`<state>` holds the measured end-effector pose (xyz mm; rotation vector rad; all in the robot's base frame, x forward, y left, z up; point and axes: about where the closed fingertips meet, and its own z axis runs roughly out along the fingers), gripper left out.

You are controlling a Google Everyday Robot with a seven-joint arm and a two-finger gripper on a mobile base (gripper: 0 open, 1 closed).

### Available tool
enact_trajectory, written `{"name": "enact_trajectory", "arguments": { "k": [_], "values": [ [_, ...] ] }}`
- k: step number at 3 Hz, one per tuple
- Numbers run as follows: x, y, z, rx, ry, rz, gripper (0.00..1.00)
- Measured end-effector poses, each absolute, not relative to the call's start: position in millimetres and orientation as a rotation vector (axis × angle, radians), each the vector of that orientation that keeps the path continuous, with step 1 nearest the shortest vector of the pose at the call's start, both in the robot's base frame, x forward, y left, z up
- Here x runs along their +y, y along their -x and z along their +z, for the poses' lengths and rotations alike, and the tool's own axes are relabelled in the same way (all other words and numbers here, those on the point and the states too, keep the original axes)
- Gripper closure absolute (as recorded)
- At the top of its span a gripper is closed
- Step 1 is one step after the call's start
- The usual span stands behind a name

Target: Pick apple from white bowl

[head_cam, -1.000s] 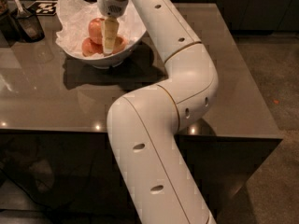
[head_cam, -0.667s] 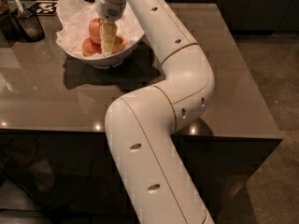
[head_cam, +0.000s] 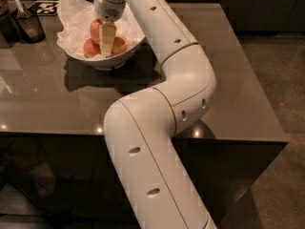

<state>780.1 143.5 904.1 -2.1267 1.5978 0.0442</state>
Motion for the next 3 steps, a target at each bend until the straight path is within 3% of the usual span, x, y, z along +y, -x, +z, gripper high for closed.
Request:
{"name": "enact_trajectory", "arguments": {
  "k": [3],
  "values": [
    [143.5, -780.2, 904.3, 1.598, 2.126, 0.044, 0.89]
  ]
}}
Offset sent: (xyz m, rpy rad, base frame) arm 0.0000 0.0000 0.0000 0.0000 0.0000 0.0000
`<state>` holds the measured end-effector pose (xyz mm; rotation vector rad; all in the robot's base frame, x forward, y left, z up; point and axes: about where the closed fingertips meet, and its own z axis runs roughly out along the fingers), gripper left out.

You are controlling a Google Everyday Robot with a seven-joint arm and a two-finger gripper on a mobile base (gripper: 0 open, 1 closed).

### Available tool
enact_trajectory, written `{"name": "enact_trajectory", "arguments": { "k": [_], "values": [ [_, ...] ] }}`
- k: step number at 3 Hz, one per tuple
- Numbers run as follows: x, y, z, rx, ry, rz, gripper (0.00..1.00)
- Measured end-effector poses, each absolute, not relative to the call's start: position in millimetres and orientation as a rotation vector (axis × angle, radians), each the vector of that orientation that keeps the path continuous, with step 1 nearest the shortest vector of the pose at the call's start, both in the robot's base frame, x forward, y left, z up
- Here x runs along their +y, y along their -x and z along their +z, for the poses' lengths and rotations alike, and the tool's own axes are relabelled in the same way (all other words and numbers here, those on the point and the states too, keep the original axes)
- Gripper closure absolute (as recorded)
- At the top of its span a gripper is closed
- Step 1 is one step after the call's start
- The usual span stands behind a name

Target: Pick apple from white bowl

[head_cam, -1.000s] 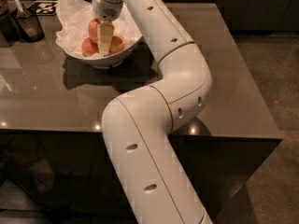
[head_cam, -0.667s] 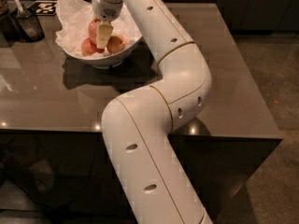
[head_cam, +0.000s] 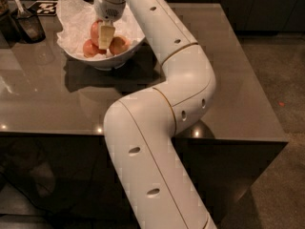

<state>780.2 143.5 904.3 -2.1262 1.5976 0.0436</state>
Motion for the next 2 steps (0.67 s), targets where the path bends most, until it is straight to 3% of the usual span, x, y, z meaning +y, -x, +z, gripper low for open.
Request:
{"name": "enact_trajectory", "arguments": {
  "k": [1, 2],
  "values": [
    [146.6, -788.7, 940.0, 1.570, 2.055, -0.052, 1.00],
    [148.3, -783.8, 991.2, 1.532, 1.994, -0.151, 1.00]
  ]
}}
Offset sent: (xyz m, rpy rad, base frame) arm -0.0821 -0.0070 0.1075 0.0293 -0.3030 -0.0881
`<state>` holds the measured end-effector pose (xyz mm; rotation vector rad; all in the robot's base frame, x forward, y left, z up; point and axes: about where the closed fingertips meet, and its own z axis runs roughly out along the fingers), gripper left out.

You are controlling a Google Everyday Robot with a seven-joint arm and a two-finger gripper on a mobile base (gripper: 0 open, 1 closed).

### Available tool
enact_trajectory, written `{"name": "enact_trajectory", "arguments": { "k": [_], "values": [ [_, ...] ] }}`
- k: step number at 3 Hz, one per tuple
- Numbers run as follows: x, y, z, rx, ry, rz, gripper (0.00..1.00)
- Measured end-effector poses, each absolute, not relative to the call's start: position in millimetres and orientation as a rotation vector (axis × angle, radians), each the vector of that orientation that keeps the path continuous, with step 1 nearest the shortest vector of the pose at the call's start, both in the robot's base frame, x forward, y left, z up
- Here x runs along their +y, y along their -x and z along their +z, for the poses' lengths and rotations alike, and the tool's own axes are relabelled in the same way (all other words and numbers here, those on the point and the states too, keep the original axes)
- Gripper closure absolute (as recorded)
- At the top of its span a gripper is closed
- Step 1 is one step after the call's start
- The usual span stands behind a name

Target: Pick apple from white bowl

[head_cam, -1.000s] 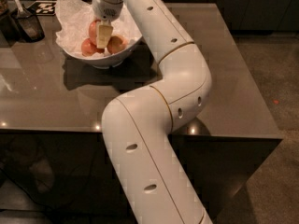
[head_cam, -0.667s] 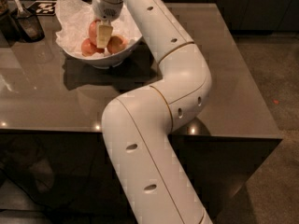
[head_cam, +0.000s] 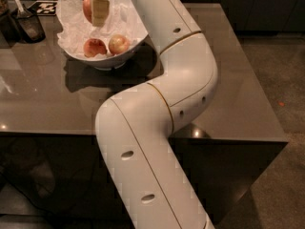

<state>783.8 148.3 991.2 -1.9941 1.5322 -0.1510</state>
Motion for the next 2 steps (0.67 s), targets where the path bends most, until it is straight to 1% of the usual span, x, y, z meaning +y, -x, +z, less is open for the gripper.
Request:
{"name": "enact_trajectory", "arguments": {
  "k": [1, 2],
  "values": [
    [147.3, -770.8, 1034.7, 1.505, 1.946, -0.228, 1.00],
    [149.8, -772.8, 1043.6, 1.480, 1.920, -0.242, 1.00]
  ]
}}
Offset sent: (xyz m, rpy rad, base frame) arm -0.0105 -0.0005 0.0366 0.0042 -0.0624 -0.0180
